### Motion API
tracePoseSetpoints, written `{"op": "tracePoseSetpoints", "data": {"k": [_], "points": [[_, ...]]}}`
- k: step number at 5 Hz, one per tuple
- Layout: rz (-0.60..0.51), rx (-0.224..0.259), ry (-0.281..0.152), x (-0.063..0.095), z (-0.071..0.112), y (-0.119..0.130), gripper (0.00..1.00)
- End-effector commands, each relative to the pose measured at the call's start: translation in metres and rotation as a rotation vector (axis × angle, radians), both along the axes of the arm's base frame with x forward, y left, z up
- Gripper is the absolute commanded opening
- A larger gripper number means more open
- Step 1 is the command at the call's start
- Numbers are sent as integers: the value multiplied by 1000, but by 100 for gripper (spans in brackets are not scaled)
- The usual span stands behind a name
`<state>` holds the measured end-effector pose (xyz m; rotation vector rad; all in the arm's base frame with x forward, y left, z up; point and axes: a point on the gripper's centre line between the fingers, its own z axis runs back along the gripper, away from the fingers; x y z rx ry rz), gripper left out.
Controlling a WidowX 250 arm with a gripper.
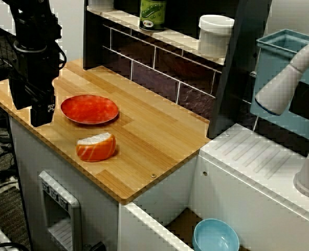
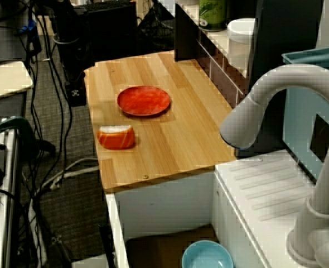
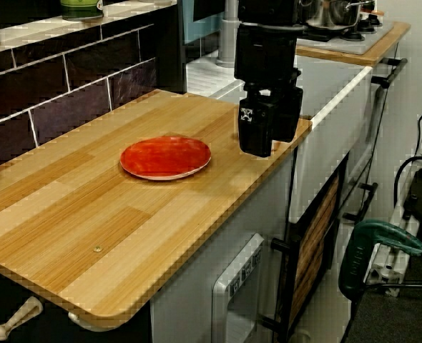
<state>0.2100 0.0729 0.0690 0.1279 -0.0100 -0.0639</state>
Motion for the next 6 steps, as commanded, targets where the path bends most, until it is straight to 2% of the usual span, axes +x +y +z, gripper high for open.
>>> {"op": "tracePoseSetpoints", "data": {"k": [1,4,5,6], "points": [[-1,14,-34,6,4,-1,100],[-1,14,-34,6,4,-1,100],[-72,11,30,5,14,-23,100],[-120,-20,73,2,19,-32,100]]}}
